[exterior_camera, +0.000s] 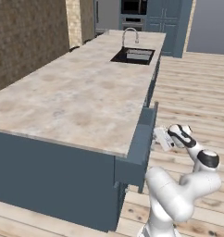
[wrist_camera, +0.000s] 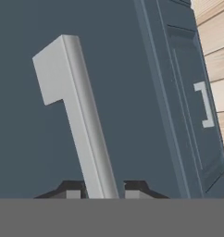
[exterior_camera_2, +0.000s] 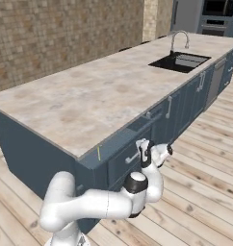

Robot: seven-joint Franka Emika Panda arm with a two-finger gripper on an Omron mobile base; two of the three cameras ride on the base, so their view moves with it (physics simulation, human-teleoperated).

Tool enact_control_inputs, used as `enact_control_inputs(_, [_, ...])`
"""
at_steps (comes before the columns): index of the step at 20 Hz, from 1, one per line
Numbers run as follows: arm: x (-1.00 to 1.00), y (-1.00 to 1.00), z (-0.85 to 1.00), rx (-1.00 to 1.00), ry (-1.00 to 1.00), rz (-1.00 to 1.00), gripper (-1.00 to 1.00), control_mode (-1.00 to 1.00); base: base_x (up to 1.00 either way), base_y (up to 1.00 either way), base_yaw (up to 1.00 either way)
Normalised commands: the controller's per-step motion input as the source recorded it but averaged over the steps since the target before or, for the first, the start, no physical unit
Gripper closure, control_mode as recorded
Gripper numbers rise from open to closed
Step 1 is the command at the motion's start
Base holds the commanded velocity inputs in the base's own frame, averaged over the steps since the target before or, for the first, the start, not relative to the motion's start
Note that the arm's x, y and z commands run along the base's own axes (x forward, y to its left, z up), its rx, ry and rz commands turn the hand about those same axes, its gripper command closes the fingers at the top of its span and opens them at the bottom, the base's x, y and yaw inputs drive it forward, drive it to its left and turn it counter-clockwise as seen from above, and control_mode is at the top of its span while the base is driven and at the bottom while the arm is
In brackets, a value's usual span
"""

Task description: Take a straw from the drawer in front and place it inside the glass cup on the dining counter.

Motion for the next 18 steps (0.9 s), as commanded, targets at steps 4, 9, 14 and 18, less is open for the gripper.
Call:
enact_control_inputs(4, [-0.43,-1.00,-0.31,0.00,0.02,0.06,1.00,-1.00,0.00,0.00,0.00])
enact_control_inputs(9, [-0.27,-1.00,-0.32,0.00,0.03,0.06,1.00,-1.00,0.00,0.00,0.00])
enact_control_inputs(14, [-0.34,-1.00,-0.31,0.00,0.01,0.07,1.00,-1.00,0.00,0.00,0.00])
enact_control_inputs(18, [-0.47,-1.00,-0.31,0.00,0.00,0.08,1.00,-1.00,0.00,0.00,0.00])
